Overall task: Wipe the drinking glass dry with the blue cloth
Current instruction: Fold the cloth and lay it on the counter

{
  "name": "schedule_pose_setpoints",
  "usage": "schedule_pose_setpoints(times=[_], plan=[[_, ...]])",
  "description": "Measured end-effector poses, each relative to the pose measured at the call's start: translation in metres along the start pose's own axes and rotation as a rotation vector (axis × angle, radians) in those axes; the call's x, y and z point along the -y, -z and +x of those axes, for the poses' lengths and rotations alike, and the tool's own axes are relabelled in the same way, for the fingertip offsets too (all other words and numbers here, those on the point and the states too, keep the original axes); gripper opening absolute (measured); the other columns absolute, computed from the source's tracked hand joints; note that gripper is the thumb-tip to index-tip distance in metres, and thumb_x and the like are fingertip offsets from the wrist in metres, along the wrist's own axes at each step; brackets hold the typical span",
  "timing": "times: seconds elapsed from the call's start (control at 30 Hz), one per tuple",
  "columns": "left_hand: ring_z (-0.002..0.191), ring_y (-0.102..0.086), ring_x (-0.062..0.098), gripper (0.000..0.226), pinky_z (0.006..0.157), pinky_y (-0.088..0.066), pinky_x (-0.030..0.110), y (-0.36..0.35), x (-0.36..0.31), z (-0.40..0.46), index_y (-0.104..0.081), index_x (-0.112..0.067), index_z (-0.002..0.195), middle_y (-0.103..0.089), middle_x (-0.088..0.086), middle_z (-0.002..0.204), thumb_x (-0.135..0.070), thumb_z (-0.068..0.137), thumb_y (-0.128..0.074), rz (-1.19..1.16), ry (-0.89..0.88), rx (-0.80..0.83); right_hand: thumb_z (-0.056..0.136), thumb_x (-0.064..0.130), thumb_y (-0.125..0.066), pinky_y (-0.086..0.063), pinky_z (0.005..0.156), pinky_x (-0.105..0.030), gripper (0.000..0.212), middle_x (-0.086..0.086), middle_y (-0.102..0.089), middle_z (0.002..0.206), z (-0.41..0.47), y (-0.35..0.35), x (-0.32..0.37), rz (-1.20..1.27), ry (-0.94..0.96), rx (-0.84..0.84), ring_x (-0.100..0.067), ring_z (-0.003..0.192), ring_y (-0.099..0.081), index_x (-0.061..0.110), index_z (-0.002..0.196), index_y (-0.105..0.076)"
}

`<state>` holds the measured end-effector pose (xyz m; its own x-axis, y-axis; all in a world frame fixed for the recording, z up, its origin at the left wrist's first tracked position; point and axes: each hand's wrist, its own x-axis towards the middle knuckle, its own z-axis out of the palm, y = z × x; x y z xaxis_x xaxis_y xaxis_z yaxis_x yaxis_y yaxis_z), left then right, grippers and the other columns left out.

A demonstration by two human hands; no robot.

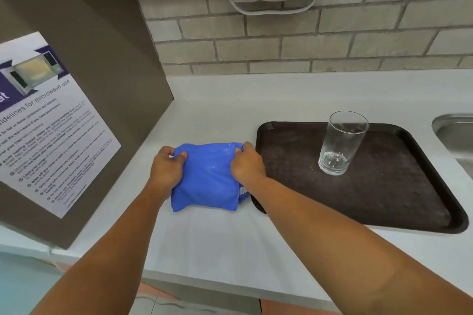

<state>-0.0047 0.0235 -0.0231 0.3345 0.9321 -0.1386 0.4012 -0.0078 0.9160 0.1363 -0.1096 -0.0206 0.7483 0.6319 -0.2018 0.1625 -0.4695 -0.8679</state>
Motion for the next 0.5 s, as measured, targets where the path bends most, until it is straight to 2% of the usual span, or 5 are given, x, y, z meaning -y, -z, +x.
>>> schedule_pose_setpoints(times=[0.13,0.2,0.3,0.4,0.5], plan=[[0.066,-0.052,0.017,0.017,0.056,-0.036,0.026,-0.007,0.033,0.023,-0.048,-0.014,0.087,-0.054,0.0,0.073,-0.026,0.097,-0.054,0.296,-0.121,-0.069,0.098,0.014,-0.041,-0.041,0.068,-0.035,0.028,-0.017,-0.062,0.116,0.017,-0.021,-0.006,-0.192,-0.032,0.082,-0.032,0.098,-0.062,0.006,0.126,-0.044],[0.063,-0.049,0.014,0.017,0.058,-0.035,0.029,-0.009,0.04,0.03,-0.048,-0.013,0.091,-0.053,-0.002,0.07,-0.028,0.098,-0.051,0.425,-0.16,-0.084,0.097,0.011,-0.044,-0.043,0.071,-0.035,0.032,-0.018,-0.061,0.122,0.024,-0.028,-0.007,-0.257,-0.045,0.103,-0.035,0.107,-0.062,0.005,0.128,-0.043],[0.066,-0.052,0.022,0.017,0.057,-0.034,0.032,-0.012,0.043,0.034,-0.047,-0.014,0.09,-0.052,-0.002,0.069,-0.029,0.098,-0.05,0.572,-0.22,-0.084,0.098,0.011,-0.046,-0.047,0.078,-0.038,0.031,-0.02,-0.059,0.126,0.03,-0.03,-0.007,-0.298,-0.042,0.091,-0.036,0.112,-0.061,0.002,0.127,-0.042],[0.078,-0.053,0.027,0.021,0.062,-0.036,0.032,-0.015,0.039,0.029,-0.051,-0.013,0.1,-0.057,0.004,0.094,-0.033,0.098,-0.049,0.697,-0.236,-0.087,0.098,0.012,-0.049,-0.044,0.073,-0.036,0.033,-0.017,-0.058,0.125,0.028,-0.03,-0.003,-0.392,0.007,0.073,-0.033,0.109,-0.061,0.003,0.128,-0.039],[0.107,-0.055,0.034,0.044,0.081,-0.042,0.043,-0.017,0.04,0.021,-0.05,-0.01,0.131,-0.052,0.013,0.128,-0.034,0.095,-0.053,0.77,-0.322,-0.118,0.099,0.024,-0.049,-0.041,0.083,-0.036,0.055,-0.012,-0.042,0.141,0.019,-0.03,-0.003,-0.817,0.221,-0.01,-0.03,0.122,-0.048,0.007,0.146,-0.028]])
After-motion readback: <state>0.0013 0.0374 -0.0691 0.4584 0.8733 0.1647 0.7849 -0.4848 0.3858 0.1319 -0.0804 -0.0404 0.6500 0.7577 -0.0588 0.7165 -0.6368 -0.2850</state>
